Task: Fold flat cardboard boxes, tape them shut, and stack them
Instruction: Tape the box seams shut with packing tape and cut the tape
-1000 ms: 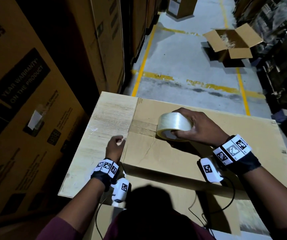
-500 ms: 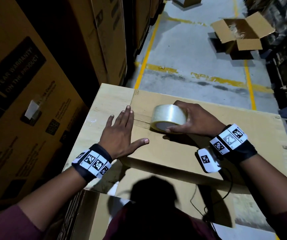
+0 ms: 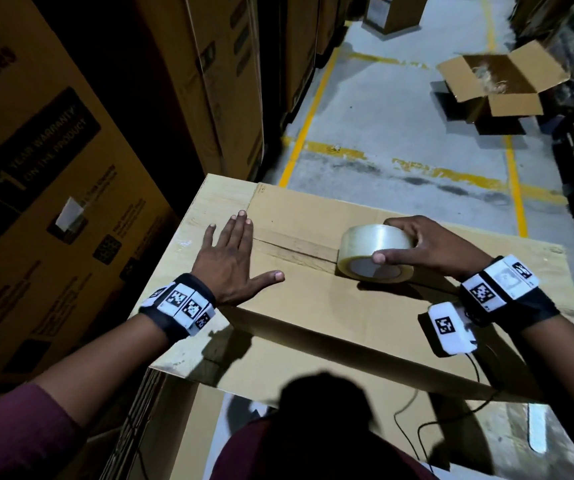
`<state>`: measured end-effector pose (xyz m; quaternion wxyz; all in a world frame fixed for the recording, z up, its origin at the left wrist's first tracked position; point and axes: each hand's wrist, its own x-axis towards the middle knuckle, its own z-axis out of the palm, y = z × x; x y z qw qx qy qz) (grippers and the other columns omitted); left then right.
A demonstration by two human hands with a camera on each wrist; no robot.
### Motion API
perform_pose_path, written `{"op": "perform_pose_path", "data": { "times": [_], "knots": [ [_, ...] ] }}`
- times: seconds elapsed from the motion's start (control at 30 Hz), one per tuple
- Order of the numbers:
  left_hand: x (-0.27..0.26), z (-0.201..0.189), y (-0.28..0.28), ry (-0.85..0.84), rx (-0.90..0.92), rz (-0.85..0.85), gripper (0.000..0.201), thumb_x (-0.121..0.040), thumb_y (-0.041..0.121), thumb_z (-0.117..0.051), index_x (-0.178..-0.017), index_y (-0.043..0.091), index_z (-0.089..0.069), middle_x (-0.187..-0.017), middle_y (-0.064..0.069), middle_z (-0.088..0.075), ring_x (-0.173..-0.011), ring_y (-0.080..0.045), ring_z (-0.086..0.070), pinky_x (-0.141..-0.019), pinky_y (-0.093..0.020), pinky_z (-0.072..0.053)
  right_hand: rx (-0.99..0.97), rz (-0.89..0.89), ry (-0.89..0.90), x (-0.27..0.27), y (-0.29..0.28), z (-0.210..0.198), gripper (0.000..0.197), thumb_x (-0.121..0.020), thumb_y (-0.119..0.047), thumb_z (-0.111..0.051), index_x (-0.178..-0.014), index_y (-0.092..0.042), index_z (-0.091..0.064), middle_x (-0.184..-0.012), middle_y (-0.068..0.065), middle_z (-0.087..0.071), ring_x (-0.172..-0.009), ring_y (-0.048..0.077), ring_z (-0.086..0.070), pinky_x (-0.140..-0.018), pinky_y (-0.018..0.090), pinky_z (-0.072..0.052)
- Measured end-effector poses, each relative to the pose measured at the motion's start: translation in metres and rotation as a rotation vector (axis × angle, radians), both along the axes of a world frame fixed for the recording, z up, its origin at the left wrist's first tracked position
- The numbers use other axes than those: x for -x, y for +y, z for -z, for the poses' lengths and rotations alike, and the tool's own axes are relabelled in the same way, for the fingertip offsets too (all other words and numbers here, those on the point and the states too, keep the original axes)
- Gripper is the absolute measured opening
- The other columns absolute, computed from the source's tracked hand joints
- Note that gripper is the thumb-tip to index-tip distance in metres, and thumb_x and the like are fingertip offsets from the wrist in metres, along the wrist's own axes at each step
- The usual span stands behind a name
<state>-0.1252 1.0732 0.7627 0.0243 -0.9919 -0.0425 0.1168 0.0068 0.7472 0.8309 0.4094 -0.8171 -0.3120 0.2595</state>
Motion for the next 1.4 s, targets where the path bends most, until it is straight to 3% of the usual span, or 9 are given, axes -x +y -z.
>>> {"op": "perform_pose_path", "data": {
  "times": [0.2, 0.3, 0.43, 0.57, 0.83, 1.03, 1.2, 1.33, 1.4],
  "knots": [
    [-0.022, 0.012, -0.02, -0.039, -0.014, 0.1, 0.12, -0.077, 0.094, -0.002, -0.159, 0.007, 0.003, -0.167, -0.008, 0.011, -0.154, -0.019, 0.008, -0.124, -0.049, -0.001, -0.035, 0.048, 0.13, 0.003, -0.003, 0.006, 0.048, -0.064, -0.06, -0.08, -0.085, -0.018, -0.073, -0.08, 0.003, -0.072, -0.074, 0.015, -0.068, -0.066, 0.026, -0.049],
    [-0.02, 0.012, -0.018, -0.033, -0.039, 0.102, 0.12, -0.076, 0.094, 0.0, -0.159, 0.007, 0.004, -0.167, -0.008, 0.01, -0.154, -0.018, 0.008, -0.124, -0.047, 0.0, -0.054, 0.082, 0.145, 0.002, -0.022, 0.005, 0.055, -0.064, -0.062, -0.08, -0.086, -0.011, -0.074, -0.078, 0.004, -0.073, -0.07, 0.014, -0.068, -0.063, 0.024, -0.049],
    [-0.022, 0.014, -0.02, -0.045, -0.043, 0.1, 0.119, -0.076, 0.093, 0.001, -0.159, 0.007, 0.005, -0.167, -0.007, 0.011, -0.154, -0.017, 0.009, -0.125, -0.046, 0.0, -0.107, 0.208, 0.169, 0.001, -0.091, 0.001, 0.082, -0.062, -0.072, -0.082, -0.08, 0.006, -0.064, -0.067, 0.011, -0.057, -0.06, 0.017, -0.052, -0.055, 0.027, -0.038],
    [-0.022, 0.015, -0.021, -0.048, -0.049, 0.092, 0.119, -0.076, 0.093, 0.002, -0.159, 0.007, 0.005, -0.167, -0.007, 0.01, -0.154, -0.018, 0.008, -0.125, -0.046, 0.0, -0.081, 0.314, 0.168, 0.001, -0.147, -0.007, 0.075, -0.057, -0.081, -0.079, -0.062, -0.009, -0.058, -0.058, 0.005, -0.047, -0.053, 0.015, -0.043, -0.048, 0.023, -0.031],
    [-0.019, 0.012, -0.037, -0.041, -0.019, -0.014, 0.12, -0.078, 0.094, -0.004, -0.158, 0.006, 0.009, -0.166, -0.009, 0.013, -0.154, -0.02, 0.01, -0.124, -0.047, 0.004, -0.099, 0.323, 0.102, 0.0, -0.157, -0.005, 0.084, -0.056, -0.078, -0.081, -0.071, 0.002, -0.06, -0.064, 0.013, -0.053, -0.061, 0.02, -0.049, -0.06, 0.033, -0.032],
    [-0.023, 0.016, -0.087, -0.014, 0.09, 0.071, 0.117, -0.08, 0.092, -0.009, -0.157, 0.006, 0.012, -0.165, -0.009, 0.021, -0.153, -0.02, 0.017, -0.124, -0.047, 0.004, -0.156, 0.391, 0.094, 0.012, -0.155, 0.003, 0.071, -0.058, -0.081, -0.077, -0.057, -0.014, -0.052, -0.056, 0.005, -0.043, -0.053, 0.015, -0.042, -0.048, 0.025, -0.03],
    [-0.034, 0.025, -0.104, 0.026, 0.123, 0.083, 0.116, -0.079, 0.092, -0.005, -0.157, 0.007, 0.012, -0.164, -0.008, 0.024, -0.151, -0.018, 0.022, -0.124, -0.046, 0.007, -0.242, 0.432, 0.135, 0.014, -0.163, 0.016, 0.099, -0.065, -0.078, -0.076, -0.076, 0.017, -0.049, -0.065, 0.016, -0.043, -0.06, 0.025, -0.041, -0.052, 0.03, -0.027],
    [-0.033, 0.028, -0.101, 0.032, 0.131, 0.096, 0.115, -0.079, 0.091, -0.001, -0.157, 0.007, 0.013, -0.163, -0.008, 0.026, -0.15, -0.016, 0.024, -0.124, -0.044, 0.008, -0.248, 0.408, 0.166, 0.016, -0.17, 0.018, 0.097, -0.07, -0.072, -0.077, -0.082, 0.02, -0.049, -0.063, 0.022, -0.044, -0.055, 0.029, -0.046, -0.052, 0.036, -0.035],
    [-0.032, 0.028, -0.101, 0.028, 0.13, 0.093, 0.114, -0.08, 0.09, -0.003, -0.157, 0.008, 0.012, -0.163, -0.007, 0.025, -0.15, -0.016, 0.024, -0.124, -0.043, 0.009, -0.248, 0.411, 0.16, 0.014, -0.176, 0.015, 0.097, -0.07, -0.07, -0.079, -0.083, 0.022, -0.05, -0.063, 0.024, -0.042, -0.056, 0.028, -0.044, -0.051, 0.032, -0.034]
  ]
}}
